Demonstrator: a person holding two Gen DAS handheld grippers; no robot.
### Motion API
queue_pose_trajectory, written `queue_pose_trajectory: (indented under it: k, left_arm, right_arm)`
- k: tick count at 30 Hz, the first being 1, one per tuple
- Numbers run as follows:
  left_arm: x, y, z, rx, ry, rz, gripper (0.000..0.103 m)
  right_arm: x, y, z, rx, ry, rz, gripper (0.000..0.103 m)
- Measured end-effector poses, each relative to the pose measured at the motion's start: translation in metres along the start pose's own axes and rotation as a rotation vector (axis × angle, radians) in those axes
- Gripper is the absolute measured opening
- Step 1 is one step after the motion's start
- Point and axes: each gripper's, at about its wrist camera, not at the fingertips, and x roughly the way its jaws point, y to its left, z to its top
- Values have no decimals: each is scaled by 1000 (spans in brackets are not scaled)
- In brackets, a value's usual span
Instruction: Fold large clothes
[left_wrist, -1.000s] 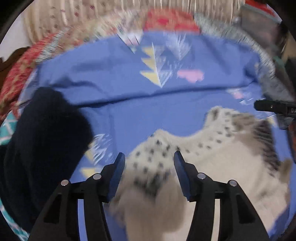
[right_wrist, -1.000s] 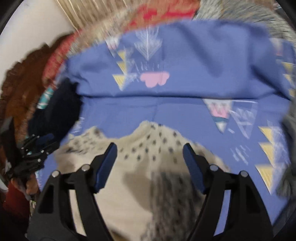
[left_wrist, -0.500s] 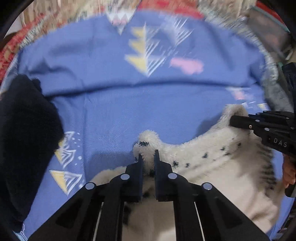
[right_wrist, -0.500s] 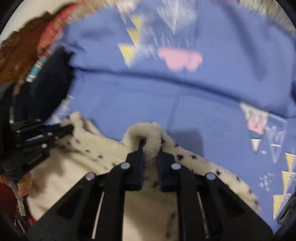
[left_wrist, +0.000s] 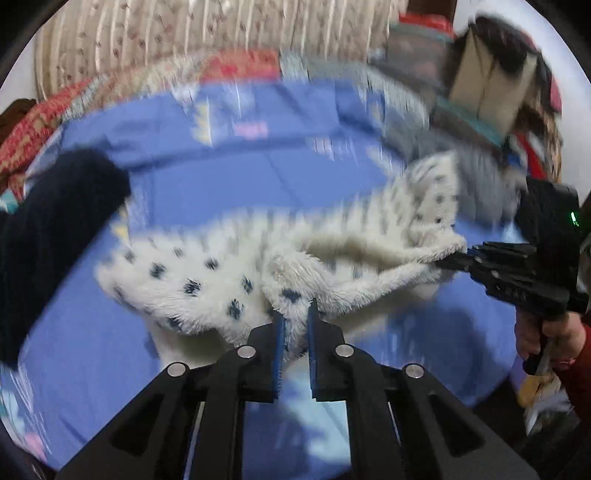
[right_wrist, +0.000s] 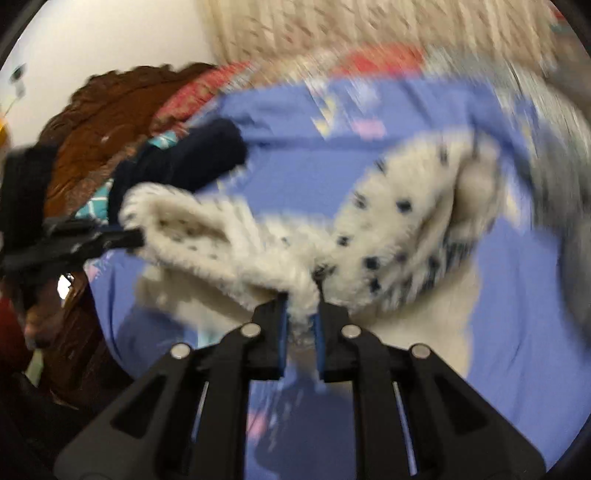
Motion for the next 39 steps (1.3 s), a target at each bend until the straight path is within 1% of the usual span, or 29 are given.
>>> queue_pose_trajectory:
  k: [2,3,4,5,6,7,8,9,12,13,15,17,18,19,21,22,24,26,27,28,29,30,31,32,34,35,36,37,39]
  left_arm:
    - [29,-5,-29,15,112,53,36]
    - [36,-4,-36,11,144,63,36]
    - [40,-2,-43,5,176,70,36]
    - [40,-1,-47,0,196,72,37]
    - [33,1,-48,-6,201,61,37]
    - [23,2,-47,-5,185,52,37]
    - [11,3,-46,0,163,48,37]
    - [-3,5,-44,8,138,47,37]
    - [-51,16,-41,16,62,-7,37]
    - [-68,21,-37,7,21,-26,37]
    - [-90,34,-15,-21,-58,-16,37]
    - [-97,44,9,-49,-127,-25,37]
    - [-98,48,23,-71,-157,-32,37]
    - [-94,51,46,-95,-194,-37,37]
    - [-75,48,72,-108,-220,-57,37]
    - [-56,50,86,-127,-208,-65,38]
    - [-24,52,96,-164,-169,-66,38]
    - [8,51,92,-180,-113,-9,38]
    - [20,53,85,-185,-86,20,38]
    - [33,58,70,-195,-43,47,38]
    - [39,62,56,-206,-11,55,38]
    - [44,68,43,-216,14,61,38]
    - [47,76,24,-230,34,73,38]
    - [49,82,10,-243,43,75,38]
    - [56,94,-5,-270,56,69,38]
    - [61,95,-8,-265,52,81,39]
    - [68,92,-8,-232,39,126,39]
    - [79,88,-8,-196,33,175,39]
    - [98,79,-5,-162,39,251,39]
  right_arm:
    - [18,-8,-31,92,51,-5,15]
    - [31,-15,-46,150,80,-1,24]
    - [39,-16,-53,172,101,-7,32]
    - [47,-19,-59,199,136,-18,45]
    - [49,-21,-61,217,143,1,50]
    - [42,-22,-61,237,129,18,55]
    - [35,-21,-60,240,122,14,64]
    - [21,-19,-57,220,95,10,67]
    - [-18,-16,-52,165,43,0,67]
    - [-28,-15,-51,159,29,2,67]
    - [-55,-14,-39,144,-33,4,67]
    - [-76,-7,-17,103,-109,-15,67]
    - [-83,0,3,68,-154,-29,67]
    - [-86,6,15,44,-180,-38,67]
    - [-82,18,55,-8,-234,-87,67]
    - [-75,21,74,-29,-250,-104,67]
    - [-49,24,110,-65,-250,-138,68]
    - [-18,17,124,-65,-194,-213,68]
    - [6,3,122,-43,-123,-259,68]
    - [17,-6,117,-16,-78,-272,68]
    - [26,-18,106,28,-33,-279,68]
    - [29,-33,82,88,3,-267,68]
    - [29,-40,65,129,13,-248,68]
    - [27,-49,40,188,19,-215,71]
    - [33,-57,-2,281,54,-148,73]
    - [39,-57,-17,293,67,-145,75]
    - [45,-56,-25,290,69,-150,77]
    - [55,-50,-32,259,65,-184,78]
    - [70,-40,-33,186,67,-253,87]
